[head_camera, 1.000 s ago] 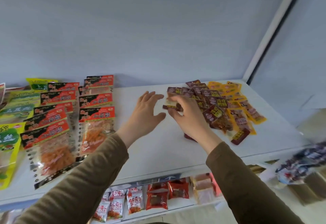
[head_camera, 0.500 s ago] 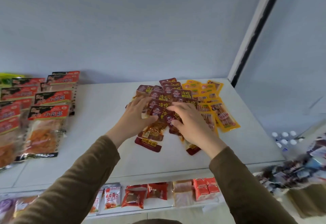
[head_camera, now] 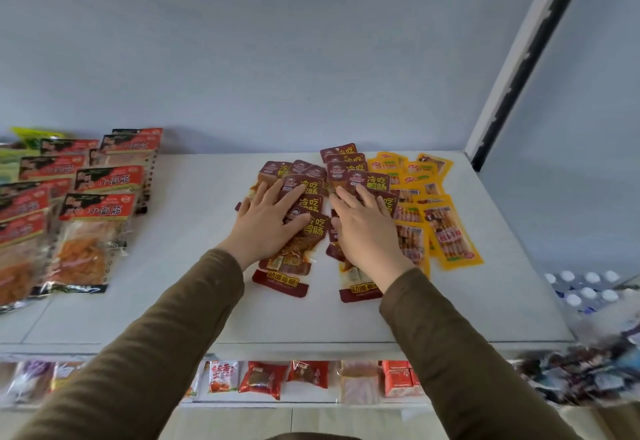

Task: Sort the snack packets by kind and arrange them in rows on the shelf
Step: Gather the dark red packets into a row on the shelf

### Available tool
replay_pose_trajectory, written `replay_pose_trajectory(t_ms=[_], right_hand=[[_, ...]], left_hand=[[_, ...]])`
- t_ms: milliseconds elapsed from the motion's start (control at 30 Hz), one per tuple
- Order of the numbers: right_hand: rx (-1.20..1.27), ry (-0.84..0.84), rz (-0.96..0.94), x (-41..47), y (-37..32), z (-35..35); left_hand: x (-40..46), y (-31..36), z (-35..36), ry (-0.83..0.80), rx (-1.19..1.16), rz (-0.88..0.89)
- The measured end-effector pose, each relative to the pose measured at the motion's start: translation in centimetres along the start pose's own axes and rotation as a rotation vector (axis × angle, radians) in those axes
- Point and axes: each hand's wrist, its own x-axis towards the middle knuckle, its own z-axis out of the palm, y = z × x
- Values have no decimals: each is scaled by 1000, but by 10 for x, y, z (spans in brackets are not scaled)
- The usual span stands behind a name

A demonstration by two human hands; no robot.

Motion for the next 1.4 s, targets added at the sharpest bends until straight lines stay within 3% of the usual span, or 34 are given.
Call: replay_pose_trajectory(t_ms=[167, 267, 400, 567, 767, 967, 1233, 1400], right_hand=[[24, 8, 31, 6, 4, -5], [69, 93, 10, 0, -8, -21], [268, -13, -47, -12, -49, -36], [159, -200, 28, 10, -76, -9], [247, -137, 139, 29, -84, 11], [452, -112, 226, 39, -74, 8], [678, -28, 54, 41, -81, 15], [724, 11, -26, 40, -83, 18]], left_hand=[[-10, 0, -4, 18, -30, -65], [-9, -10, -14, 141, -221, -79], [9, -40, -30, 283, -484, -336], [35, -45, -41, 149, -557, -418], [65, -39, -56, -37, -720, -480], [60, -39, -60, -54, -1048, -450], [40, -34, -46, -146, -1379, -265], [30, -39, -40, -163, -1510, -251]])
